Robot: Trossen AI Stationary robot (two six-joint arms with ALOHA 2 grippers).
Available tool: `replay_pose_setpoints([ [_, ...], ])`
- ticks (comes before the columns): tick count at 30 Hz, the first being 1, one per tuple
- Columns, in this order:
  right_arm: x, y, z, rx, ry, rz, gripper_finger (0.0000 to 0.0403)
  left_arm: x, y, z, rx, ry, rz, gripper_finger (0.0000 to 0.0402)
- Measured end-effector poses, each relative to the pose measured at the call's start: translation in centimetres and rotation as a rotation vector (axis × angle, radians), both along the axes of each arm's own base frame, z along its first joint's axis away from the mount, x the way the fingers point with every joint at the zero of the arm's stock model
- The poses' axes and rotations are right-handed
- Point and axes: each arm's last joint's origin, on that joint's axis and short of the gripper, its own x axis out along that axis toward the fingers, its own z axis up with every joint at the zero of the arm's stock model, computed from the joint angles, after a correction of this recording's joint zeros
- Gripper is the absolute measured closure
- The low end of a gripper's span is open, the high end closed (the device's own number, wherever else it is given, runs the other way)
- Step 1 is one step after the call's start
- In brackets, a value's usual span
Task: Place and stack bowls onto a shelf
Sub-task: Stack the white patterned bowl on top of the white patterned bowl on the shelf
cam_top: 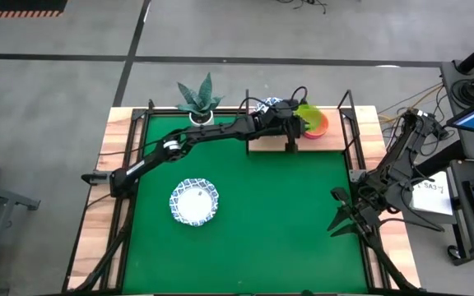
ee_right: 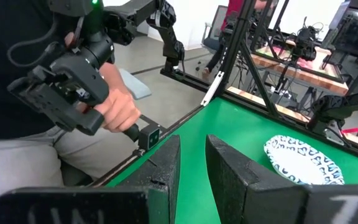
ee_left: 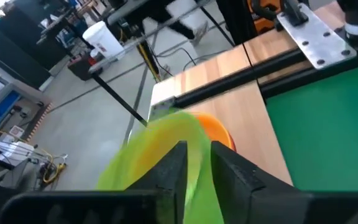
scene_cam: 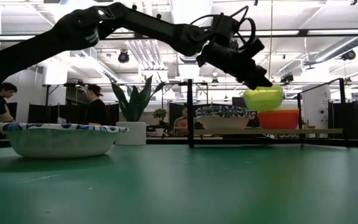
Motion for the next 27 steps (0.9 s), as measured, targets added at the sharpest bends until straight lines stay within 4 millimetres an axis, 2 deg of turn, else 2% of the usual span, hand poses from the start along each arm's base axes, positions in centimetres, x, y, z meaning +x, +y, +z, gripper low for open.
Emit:
replay_pose_setpoints([
  [12, 0.0, 0.0, 0.0, 0.006, 0.004, -0.002, 0.0337, -0.1, 0.1, 0.2, -0.005, -0.004, 0.022, 0.0297],
  [20, 0.0, 0.0, 0.0, 0.006, 0.004, -0.002, 0.0337, -1.4, -0.5, 3.6, 0.000, 0.019, 0.056, 0.0287],
  [27, 0.0, 0.0, 0.0, 0.005, 0.003, -0.020, 0.0337, -4.2, -2.4, 6.8, -0.174, 0.155, 0.099, 0.0287],
])
